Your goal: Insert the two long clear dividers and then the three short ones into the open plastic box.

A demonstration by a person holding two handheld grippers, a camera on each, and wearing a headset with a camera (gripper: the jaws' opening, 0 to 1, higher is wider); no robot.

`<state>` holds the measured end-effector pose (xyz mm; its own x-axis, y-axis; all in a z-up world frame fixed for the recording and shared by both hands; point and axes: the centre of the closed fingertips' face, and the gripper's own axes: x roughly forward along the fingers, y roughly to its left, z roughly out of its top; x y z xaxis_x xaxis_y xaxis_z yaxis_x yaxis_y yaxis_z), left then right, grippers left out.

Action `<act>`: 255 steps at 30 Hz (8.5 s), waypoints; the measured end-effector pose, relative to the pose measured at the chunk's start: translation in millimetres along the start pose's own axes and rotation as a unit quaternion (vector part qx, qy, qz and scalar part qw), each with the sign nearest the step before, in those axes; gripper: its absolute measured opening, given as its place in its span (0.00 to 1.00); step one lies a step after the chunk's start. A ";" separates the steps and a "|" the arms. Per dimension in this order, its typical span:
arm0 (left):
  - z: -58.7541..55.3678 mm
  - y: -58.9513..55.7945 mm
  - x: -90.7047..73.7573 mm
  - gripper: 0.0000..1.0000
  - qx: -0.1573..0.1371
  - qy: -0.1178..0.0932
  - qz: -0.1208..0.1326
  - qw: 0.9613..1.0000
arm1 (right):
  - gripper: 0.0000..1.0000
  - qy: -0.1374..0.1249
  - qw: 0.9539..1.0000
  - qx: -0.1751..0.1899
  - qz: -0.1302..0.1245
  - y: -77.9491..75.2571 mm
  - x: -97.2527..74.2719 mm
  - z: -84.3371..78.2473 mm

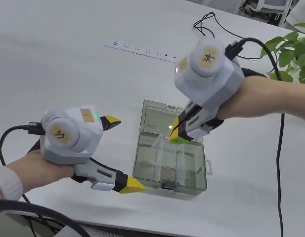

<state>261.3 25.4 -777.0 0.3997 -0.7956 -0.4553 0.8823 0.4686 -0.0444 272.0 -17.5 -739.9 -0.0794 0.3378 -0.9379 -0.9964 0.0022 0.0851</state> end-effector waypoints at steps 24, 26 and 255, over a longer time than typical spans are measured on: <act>-15.9 -1.7 -12.7 0.94 -0.027 0.005 0.010 1.000 | 0.02 0.001 1.000 -0.006 0.006 -3.1 23.0 8.2; -16.1 -1.8 -12.8 0.93 -0.029 0.005 0.010 1.000 | 0.02 0.004 1.000 -0.009 0.005 -3.2 25.2 6.8; 59.2 -41.3 61.1 0.28 -0.404 -0.020 -0.068 0.912 | 0.32 -0.057 0.965 -0.093 -0.237 0.7 -17.0 -69.1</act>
<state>263.9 -65.3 -750.3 0.3236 -0.8735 -0.3638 0.4603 0.4812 -0.7460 270.6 -88.2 -747.2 0.3803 0.4421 -0.8123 -0.9089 0.0164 -0.4166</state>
